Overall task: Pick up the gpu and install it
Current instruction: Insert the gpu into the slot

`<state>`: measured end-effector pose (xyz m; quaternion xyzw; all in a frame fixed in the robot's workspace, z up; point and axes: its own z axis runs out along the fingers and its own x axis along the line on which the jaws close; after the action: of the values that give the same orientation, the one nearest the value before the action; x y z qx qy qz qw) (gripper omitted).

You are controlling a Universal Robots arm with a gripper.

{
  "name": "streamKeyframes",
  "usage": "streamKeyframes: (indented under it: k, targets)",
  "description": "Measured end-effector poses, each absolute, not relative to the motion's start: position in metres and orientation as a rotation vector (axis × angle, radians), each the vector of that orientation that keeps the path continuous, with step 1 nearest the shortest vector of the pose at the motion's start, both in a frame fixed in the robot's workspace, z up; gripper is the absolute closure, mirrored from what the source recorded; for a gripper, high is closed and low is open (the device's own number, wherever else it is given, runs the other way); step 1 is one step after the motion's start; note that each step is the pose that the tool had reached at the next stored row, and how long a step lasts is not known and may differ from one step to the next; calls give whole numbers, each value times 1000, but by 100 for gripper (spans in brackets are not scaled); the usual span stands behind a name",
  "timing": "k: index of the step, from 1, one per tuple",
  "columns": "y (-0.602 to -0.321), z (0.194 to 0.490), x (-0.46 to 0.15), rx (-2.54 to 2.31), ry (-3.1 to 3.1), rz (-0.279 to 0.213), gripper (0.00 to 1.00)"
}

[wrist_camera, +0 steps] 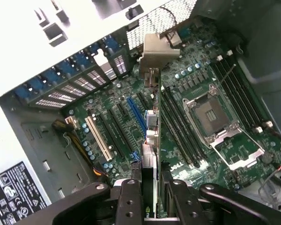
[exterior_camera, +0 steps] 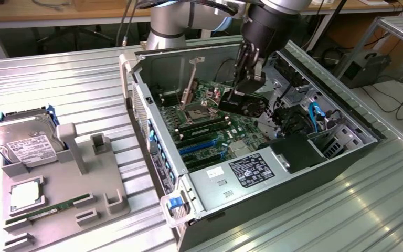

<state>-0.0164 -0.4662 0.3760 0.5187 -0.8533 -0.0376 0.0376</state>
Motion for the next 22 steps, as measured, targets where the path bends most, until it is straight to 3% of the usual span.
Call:
streamKeyframes:
  k: [22]
  targets:
    - [-466,374,-16,1862,-2425,-102,74]
